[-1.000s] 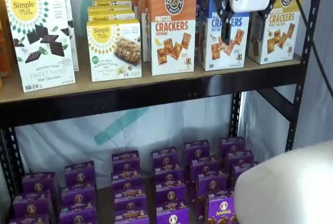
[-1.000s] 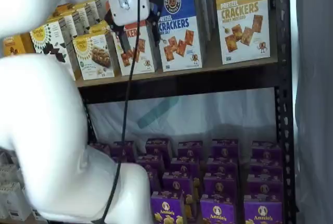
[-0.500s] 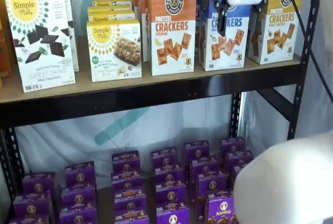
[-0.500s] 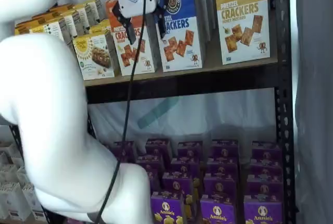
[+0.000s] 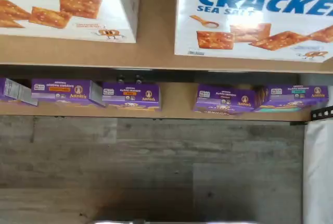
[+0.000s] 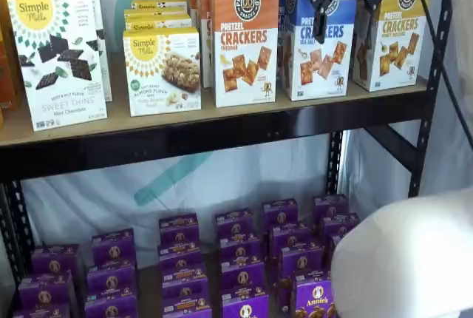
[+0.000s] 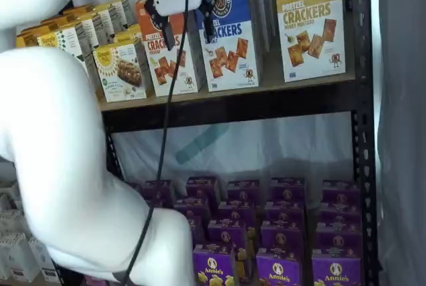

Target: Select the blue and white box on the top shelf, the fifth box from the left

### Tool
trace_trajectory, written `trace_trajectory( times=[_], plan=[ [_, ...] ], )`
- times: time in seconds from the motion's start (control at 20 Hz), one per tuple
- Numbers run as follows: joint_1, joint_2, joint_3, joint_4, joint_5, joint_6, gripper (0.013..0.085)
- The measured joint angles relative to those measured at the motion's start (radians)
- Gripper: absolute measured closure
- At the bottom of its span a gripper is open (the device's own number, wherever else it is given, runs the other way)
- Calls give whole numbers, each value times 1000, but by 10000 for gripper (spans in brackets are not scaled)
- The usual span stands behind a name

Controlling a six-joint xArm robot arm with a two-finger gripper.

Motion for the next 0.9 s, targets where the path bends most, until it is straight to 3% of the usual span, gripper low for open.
trace_trajectory(
  times=[0.9],
  plan=[
    [4,-4,-33,-10,25,1,130]
  ],
)
